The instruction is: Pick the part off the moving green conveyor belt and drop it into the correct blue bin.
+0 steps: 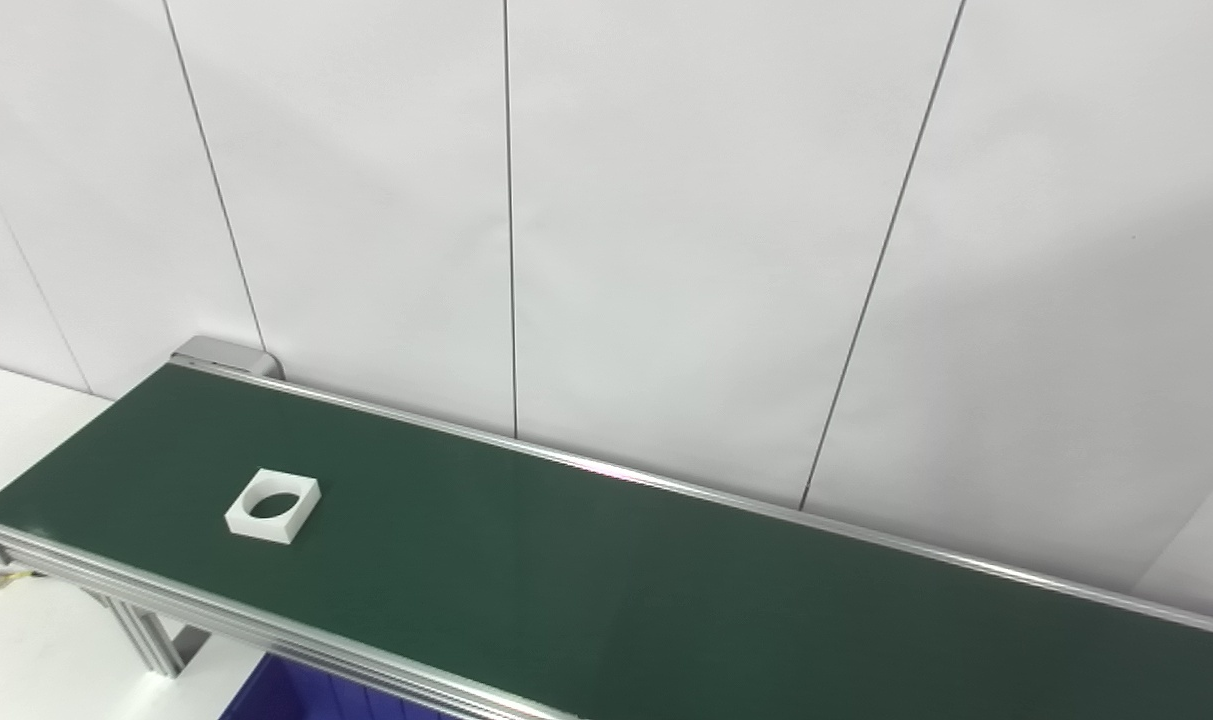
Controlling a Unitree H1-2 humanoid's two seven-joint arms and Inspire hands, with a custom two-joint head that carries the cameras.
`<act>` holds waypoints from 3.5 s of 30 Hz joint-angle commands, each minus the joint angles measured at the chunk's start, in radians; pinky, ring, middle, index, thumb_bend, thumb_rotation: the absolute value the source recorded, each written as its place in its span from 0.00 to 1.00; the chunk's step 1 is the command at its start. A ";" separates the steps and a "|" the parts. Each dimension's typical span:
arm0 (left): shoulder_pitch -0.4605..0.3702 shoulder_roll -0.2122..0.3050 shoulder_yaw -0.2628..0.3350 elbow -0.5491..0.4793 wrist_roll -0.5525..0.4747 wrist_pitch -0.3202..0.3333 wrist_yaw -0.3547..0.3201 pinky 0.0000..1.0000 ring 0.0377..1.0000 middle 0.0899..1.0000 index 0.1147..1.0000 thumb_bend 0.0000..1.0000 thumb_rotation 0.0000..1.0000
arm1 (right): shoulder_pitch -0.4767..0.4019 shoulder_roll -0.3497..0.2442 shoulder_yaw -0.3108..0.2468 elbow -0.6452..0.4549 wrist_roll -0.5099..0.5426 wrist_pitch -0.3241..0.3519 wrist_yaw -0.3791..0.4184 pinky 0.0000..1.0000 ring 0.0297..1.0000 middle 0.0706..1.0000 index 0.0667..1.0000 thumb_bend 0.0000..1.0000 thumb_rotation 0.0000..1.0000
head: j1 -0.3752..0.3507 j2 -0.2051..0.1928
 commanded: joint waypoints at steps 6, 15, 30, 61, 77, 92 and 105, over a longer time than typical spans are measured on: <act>-0.021 0.000 0.030 -0.121 0.009 0.023 0.039 0.74 0.79 0.80 0.78 0.99 0.34 | -0.016 -0.010 -0.011 -0.027 0.037 -0.057 0.003 0.76 0.84 0.86 0.93 0.74 0.64 | 0.040 0.020; -0.079 0.034 0.126 -0.207 0.045 0.079 0.086 0.75 0.80 0.81 0.78 0.98 0.31 | -0.022 -0.019 -0.011 -0.030 0.052 -0.059 0.005 0.77 0.85 0.87 0.95 0.71 0.65 | 0.056 0.043; -0.211 0.126 0.271 -0.287 0.097 0.331 0.110 0.81 0.84 0.85 0.84 0.86 0.22 | -0.025 -0.028 -0.021 -0.064 0.075 -0.041 0.021 0.79 0.85 0.88 0.96 0.66 0.68 | 0.077 0.111; -0.399 0.529 0.212 -0.065 0.570 0.539 0.018 0.85 0.89 0.88 0.87 0.90 0.00 | -0.001 -0.035 -0.039 -0.134 0.092 -0.015 0.049 0.82 0.86 0.89 0.98 0.61 0.76 | 0.132 0.183; -0.461 0.564 0.135 0.141 0.639 0.460 0.074 0.81 0.87 0.87 0.83 0.92 0.00 | 0.013 -0.043 -0.045 -0.153 0.107 -0.012 0.062 0.82 0.86 0.90 0.99 0.60 0.77 | 0.143 0.196; -0.534 0.545 0.053 0.257 0.676 0.435 0.102 0.76 0.85 0.87 0.82 0.90 0.00 | 0.016 -0.042 -0.047 -0.156 0.106 -0.009 0.066 0.83 0.86 0.90 0.99 0.60 0.78 | 0.138 0.200; -0.574 0.516 -0.030 0.332 0.714 0.417 0.138 0.72 0.80 0.82 0.79 0.89 0.00 | 0.020 -0.034 -0.042 -0.162 0.111 -0.011 0.067 0.83 0.87 0.90 0.99 0.60 0.76 | 0.127 0.204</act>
